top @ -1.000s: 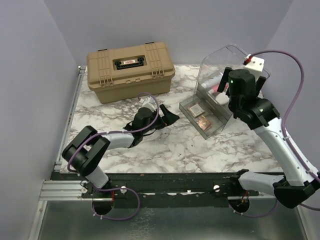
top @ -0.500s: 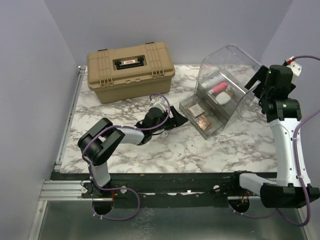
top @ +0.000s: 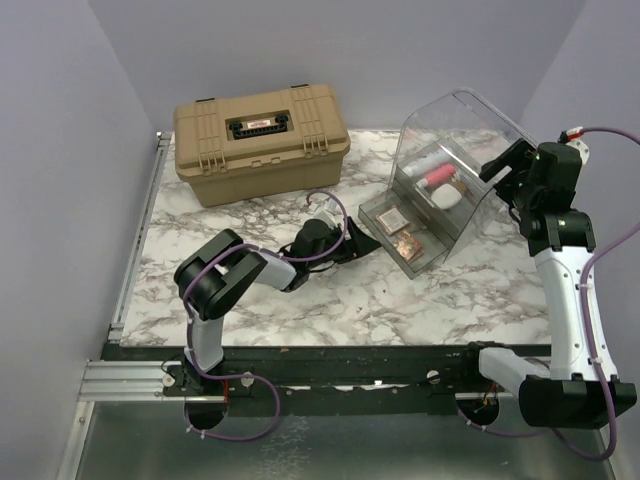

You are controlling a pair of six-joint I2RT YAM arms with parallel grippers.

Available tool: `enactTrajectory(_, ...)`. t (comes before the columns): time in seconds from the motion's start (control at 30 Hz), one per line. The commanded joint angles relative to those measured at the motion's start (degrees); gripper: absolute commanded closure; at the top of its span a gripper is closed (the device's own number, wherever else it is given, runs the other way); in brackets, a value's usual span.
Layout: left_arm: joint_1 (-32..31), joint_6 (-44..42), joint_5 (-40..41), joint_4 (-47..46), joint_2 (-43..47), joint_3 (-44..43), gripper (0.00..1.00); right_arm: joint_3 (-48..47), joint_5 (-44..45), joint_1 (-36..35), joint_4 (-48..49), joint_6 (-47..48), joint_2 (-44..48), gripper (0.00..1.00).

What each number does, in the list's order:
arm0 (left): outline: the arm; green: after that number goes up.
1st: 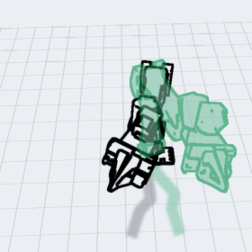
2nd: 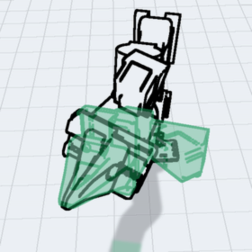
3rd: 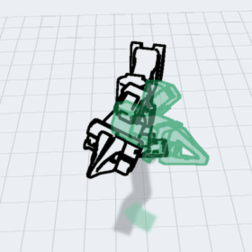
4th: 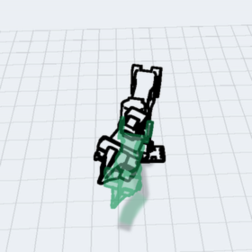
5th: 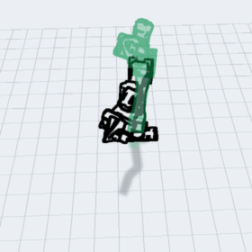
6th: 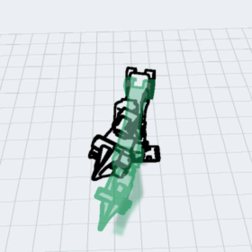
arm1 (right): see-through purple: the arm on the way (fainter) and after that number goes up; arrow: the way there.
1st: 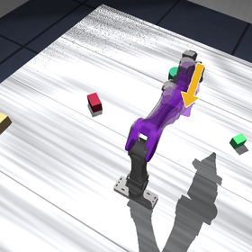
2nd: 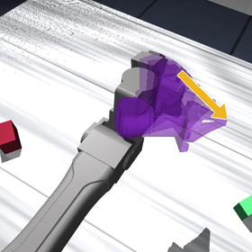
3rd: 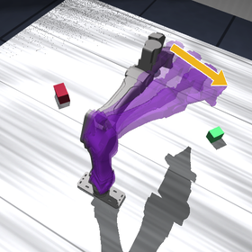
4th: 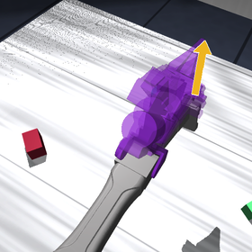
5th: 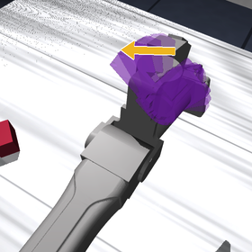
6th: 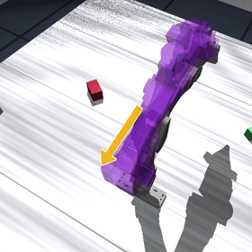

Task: Organize the makeup
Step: Place the makeup in the drawer, then close the drawer in the storage box.

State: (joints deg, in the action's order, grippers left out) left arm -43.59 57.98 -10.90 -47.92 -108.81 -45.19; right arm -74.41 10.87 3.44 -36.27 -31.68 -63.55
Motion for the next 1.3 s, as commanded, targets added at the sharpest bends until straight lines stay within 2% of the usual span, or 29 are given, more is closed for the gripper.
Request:
enactTrajectory(0.0, -0.6, 0.5, -1.9, -3.8, -1.8, -1.3, 0.28, 4.5, -3.8, 0.2, -2.1, 0.1, 2.6, 0.23)
enactTrajectory(0.5, -1.2, 2.1, -1.4, -5.4, -3.4, -1.2, 0.32, 9.0, -6.5, 0.2, -1.4, -0.4, 6.3, 0.62)
enactTrajectory(0.57, -1.3, 2.0, -1.4, -5.4, -3.2, -1.1, 0.32, 9.0, -6.6, 0.2, -1.6, -0.5, 6.4, 0.74)
enactTrajectory(0.6, -1.2, 2.0, -1.4, -5.4, -3.1, -1.1, 0.32, 9.0, -6.6, 0.2, -1.7, -0.6, 6.6, 0.76)
enactTrajectory(0.87, -1.2, 1.5, -1.5, -5.4, -1.6, -0.4, 0.32, 8.9, -8.1, 0.1, -2.1, -1.3, 7.6, 0.82)
enactTrajectory(0.97, -1.3, 1.4, -1.5, -5.4, -1.2, -0.4, 0.32, 8.9, -10.4, 0.1, -2.1, -1.5, 7.9, 0.97)
enactTrajectory(1.27, -1.3, 0.7, -0.8, -5.3, 2.0, 1.6, 0.32, 8.4, -19.6, 0.1, -3.2, -1.9, 9.7, 0.99)
